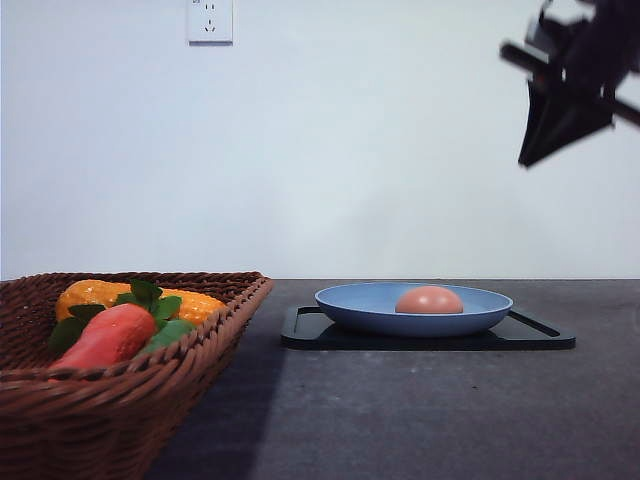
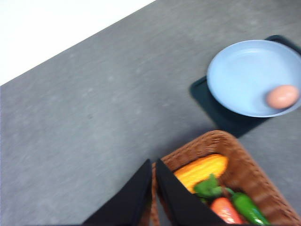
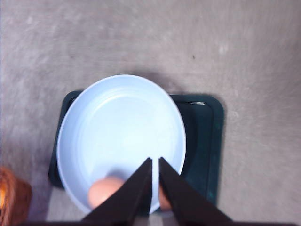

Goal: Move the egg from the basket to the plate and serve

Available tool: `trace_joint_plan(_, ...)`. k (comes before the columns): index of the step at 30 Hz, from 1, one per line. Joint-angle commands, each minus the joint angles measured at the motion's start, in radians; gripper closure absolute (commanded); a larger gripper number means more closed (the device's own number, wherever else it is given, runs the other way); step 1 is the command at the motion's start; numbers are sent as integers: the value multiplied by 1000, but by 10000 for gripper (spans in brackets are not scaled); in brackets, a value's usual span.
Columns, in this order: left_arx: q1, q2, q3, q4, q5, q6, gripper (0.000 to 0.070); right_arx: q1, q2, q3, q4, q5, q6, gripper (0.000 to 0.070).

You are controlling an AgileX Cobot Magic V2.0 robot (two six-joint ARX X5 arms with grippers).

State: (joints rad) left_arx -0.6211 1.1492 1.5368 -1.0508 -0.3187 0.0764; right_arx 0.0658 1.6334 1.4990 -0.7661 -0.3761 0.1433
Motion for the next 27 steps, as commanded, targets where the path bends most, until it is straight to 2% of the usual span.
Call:
trace_joint_plan(1,27,6,7,17,-7,17,700,25,-33,18,-20,48,-34,700)
trace_joint_plan(7,184,-21,-75,93,32,16,700,130,-184,-24,-48,176,-72,700)
trace_joint_plan(12,293,-116,-239,238,124,11,700,221,-350,-159,42,276,-72,700)
trace_joint_plan(16,345,-234,-428,404,182,3,700,284,-512,-347,220,355,-72,700)
trace_joint_plan(21,358,-406,-687,581,196,-73,700,344,-722,-633,519,495,-73,700)
trace_joint_plan(24,358,-512,-818,644,198,-115,700,363,-830,-786,650,535,-81,700)
trace_joint_plan(27,358,-606,-894,649,222,-124,700,365,-914,-904,727,543,-81,700)
